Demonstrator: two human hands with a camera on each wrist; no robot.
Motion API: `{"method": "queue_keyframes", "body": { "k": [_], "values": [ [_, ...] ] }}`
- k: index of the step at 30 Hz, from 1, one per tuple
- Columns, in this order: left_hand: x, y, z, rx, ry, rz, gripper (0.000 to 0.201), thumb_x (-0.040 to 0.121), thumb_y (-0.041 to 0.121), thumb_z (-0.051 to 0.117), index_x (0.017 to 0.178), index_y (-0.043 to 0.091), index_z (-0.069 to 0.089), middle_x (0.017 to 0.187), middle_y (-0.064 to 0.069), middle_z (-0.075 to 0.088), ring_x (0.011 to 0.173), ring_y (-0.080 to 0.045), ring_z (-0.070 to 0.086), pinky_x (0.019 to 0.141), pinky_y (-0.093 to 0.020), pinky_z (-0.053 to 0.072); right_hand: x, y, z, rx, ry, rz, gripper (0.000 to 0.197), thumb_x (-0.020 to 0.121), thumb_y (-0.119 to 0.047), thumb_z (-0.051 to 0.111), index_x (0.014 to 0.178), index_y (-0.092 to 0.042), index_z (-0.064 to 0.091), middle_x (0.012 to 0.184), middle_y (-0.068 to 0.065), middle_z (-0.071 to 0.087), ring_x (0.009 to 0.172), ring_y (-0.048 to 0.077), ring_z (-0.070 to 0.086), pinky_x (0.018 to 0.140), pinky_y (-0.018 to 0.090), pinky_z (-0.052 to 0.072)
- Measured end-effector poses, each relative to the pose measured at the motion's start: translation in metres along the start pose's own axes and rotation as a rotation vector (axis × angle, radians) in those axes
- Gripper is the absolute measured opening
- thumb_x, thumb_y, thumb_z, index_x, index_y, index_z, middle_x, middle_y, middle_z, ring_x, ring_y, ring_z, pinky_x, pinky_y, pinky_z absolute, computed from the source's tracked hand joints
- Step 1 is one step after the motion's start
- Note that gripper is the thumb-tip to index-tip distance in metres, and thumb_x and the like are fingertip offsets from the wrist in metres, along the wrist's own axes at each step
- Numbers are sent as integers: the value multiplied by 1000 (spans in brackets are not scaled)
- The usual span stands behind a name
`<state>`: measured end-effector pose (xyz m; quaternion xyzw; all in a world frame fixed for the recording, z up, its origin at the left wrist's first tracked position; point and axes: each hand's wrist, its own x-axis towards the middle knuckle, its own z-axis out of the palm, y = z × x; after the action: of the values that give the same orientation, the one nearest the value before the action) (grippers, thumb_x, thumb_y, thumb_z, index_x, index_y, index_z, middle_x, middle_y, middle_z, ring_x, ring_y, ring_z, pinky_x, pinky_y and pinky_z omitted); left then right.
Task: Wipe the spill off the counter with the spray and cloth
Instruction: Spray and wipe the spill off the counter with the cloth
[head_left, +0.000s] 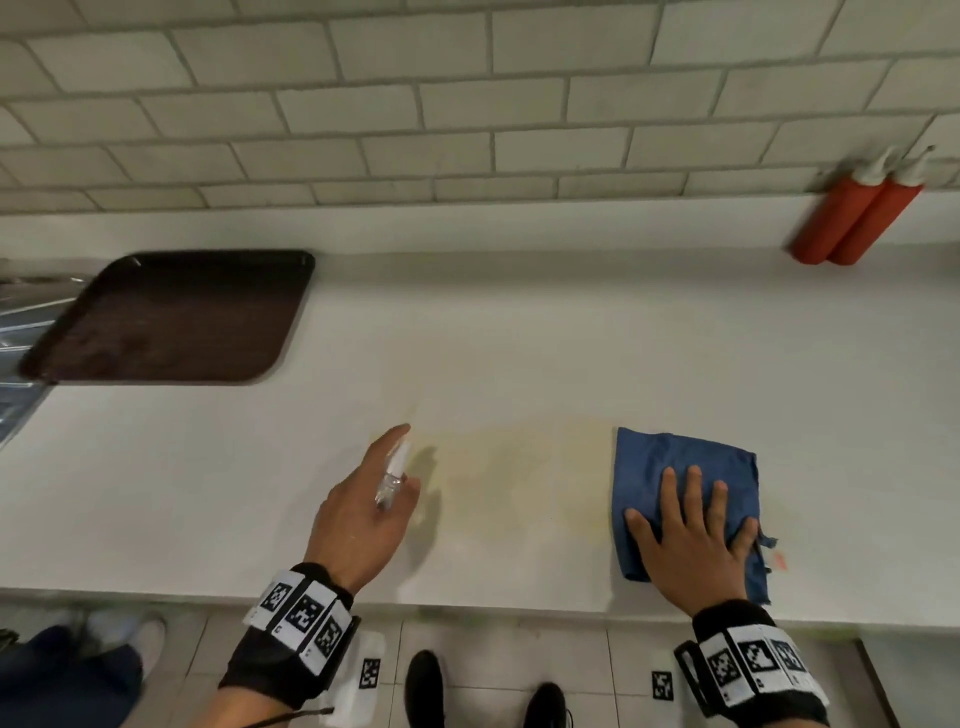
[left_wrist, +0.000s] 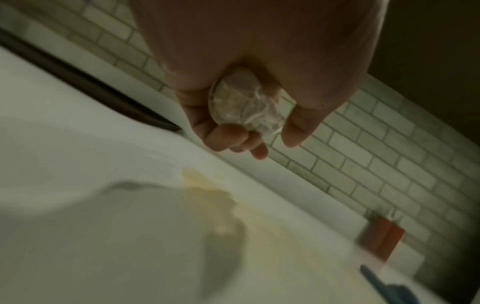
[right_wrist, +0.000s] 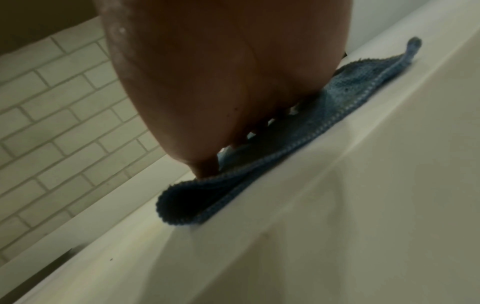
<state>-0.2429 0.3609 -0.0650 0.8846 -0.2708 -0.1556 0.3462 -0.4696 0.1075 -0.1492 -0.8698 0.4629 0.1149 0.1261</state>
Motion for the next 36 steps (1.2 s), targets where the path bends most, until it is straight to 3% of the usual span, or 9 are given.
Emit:
{"method": "queue_keyframes", "body": {
  "k": [3, 8, 12, 15, 19, 23, 27, 30, 36],
  "values": [
    [-5, -8, -6, -274, 45, -75, 37, 95, 35, 62, 128, 44, 49, 102, 16, 65, 92, -9, 65, 75, -22, 47, 0, -8, 1, 7, 7, -25, 88, 82, -73, -2, 155, -24, -5, 163, 6, -12, 148, 32, -14, 113, 65, -1],
    [-4, -24, -20, -374, -80, -132, 33, 92, 43, 65, 121, 50, 52, 89, 0, 64, 62, -14, 59, 51, -31, 51, -8, -42, 7, -4, -20, -65, 99, 69, -72, -13, 155, -23, -4, 163, 5, -12, 149, 32, -13, 113, 65, -3],
    [8, -34, -31, -166, -62, -56, 39, 91, 51, 58, 126, 57, 42, 82, 5, 66, 65, -12, 63, 69, -39, 56, -8, -71, 10, -37, -40, -76, 99, 66, -71, -17, 154, -24, -12, 162, 5, -18, 148, 32, -18, 113, 64, -4],
    [19, -38, -40, -142, -58, 56, 51, 97, 41, 55, 136, 63, 31, 68, 7, 61, 57, -10, 58, 62, -31, 47, -5, -93, 9, -60, -63, -71, 98, 68, -71, -18, 154, -24, -13, 162, 4, -19, 147, 31, -19, 113, 64, -4],
    [31, -43, -49, -95, -68, 157, 51, 99, 33, 52, 138, 61, 34, 62, 3, 60, 56, -12, 58, 59, -26, 47, -2, -117, 5, -52, -73, -73, 82, 88, -71, 0, 154, -24, -14, 162, 4, -20, 147, 31, -20, 114, 64, -6],
    [42, -51, -52, -70, -87, 177, 46, 98, 30, 52, 133, 57, 40, 59, -4, 57, 55, -17, 56, 62, -33, 51, 5, -145, 5, -37, -62, -96, 97, 68, -70, -17, 154, -24, -12, 162, 3, -19, 147, 31, -20, 112, 64, -8],
    [48, -63, -59, -46, -95, 167, 31, 97, 31, 51, 121, 50, 44, 58, -5, 55, 53, -18, 55, 59, -35, 50, 21, -179, 7, -29, -52, -118, 96, 70, -70, -17, 154, -24, -11, 162, 3, -19, 147, 30, -21, 112, 64, -10],
    [54, -73, -66, -22, -137, 174, 35, 98, 34, 50, 127, 51, 42, 59, -2, 57, 55, -17, 57, 63, -38, 52, 28, -203, 10, -23, -61, -132, 84, 86, -71, -2, 155, -23, -11, 162, 4, -20, 147, 30, -22, 113, 64, -12],
    [70, -78, -74, 28, -93, 160, 31, 97, 33, 50, 125, 46, 43, 56, 5, 56, 54, -15, 57, 63, -35, 50, 14, -200, 21, -48, -62, -169, 95, 71, -72, -19, 153, -26, -15, 161, 1, -22, 147, 26, -23, 115, 59, -12]
  ]
}}
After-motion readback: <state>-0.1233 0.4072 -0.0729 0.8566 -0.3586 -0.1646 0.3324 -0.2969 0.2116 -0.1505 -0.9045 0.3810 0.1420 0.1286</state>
